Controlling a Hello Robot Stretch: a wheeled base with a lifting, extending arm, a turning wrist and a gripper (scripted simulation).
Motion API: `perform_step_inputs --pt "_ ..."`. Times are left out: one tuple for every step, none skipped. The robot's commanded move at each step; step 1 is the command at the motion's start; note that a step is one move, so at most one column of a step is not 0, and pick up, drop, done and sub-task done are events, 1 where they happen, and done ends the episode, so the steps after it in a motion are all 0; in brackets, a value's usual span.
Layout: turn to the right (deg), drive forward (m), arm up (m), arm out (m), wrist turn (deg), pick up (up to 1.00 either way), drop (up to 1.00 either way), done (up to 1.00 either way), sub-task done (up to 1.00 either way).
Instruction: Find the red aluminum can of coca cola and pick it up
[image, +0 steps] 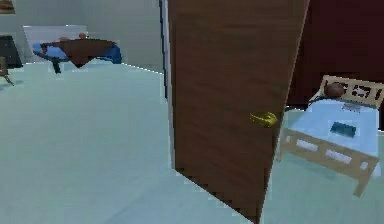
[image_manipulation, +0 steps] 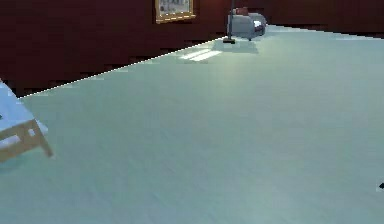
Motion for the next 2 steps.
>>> perform_step_inputs --pt "-45.0 0.0 0.0 0.0 0.0 0.0 0.0 0.0 0.0" --pt "-3.0 0.0 0.0 0.0 0.0 0.0 0.0 0.0 0.0"
